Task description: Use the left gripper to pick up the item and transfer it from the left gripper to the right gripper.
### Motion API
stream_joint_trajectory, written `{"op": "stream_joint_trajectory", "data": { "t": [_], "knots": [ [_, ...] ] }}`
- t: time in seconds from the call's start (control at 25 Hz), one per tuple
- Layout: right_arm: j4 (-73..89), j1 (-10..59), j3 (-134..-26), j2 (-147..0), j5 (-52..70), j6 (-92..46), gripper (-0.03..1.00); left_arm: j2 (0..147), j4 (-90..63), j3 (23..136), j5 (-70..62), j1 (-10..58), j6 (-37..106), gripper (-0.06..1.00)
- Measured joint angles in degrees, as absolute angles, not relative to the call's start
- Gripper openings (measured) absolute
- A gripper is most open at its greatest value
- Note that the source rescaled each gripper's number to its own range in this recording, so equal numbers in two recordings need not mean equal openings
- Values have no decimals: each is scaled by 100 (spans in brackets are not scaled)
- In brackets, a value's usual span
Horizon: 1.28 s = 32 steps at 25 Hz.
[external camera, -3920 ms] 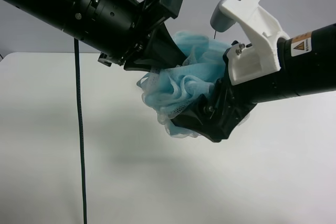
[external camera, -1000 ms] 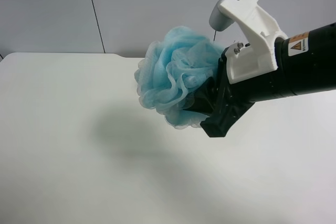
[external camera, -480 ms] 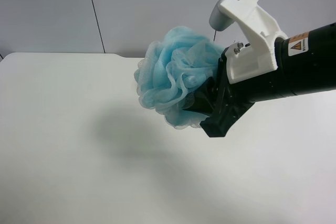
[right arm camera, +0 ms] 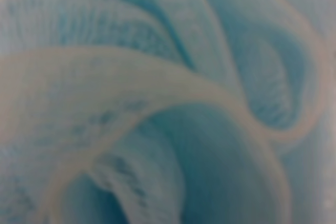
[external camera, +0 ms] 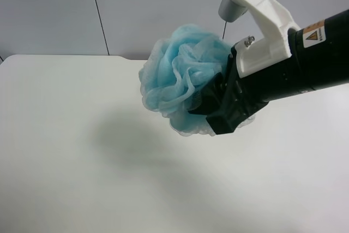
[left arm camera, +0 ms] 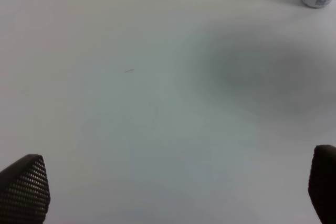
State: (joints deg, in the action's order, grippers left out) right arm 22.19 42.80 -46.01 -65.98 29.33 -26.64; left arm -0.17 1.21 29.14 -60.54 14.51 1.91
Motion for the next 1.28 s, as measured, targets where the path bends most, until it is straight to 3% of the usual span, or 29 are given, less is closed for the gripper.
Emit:
{"op": "stream_joint_trajectory", "data": {
  "t": [0.24, 0.48, 0.68, 0.96, 1.28],
  "knots": [
    [518, 4280, -4894, -6598, 4060, -681, 3, -17, 121, 2914, -6054, 1311, 195, 100],
    [-219, 4098, -4896, -6643, 4778, 188, 3, -17, 113, 2914, -6054, 324, 202, 100],
    [62, 2993, -4896, -6716, 5025, -255, 2, -17, 108, 2914, -6054, -353, 202, 100],
    [1053, 983, -4903, -6900, 5115, -1636, 2, -17, 103, 2914, -6054, -459, 202, 100],
    [1787, 649, -4897, -8104, 4824, -2379, 1, -17, 103, 2914, -6054, -459, 202, 100]
  ]
}}
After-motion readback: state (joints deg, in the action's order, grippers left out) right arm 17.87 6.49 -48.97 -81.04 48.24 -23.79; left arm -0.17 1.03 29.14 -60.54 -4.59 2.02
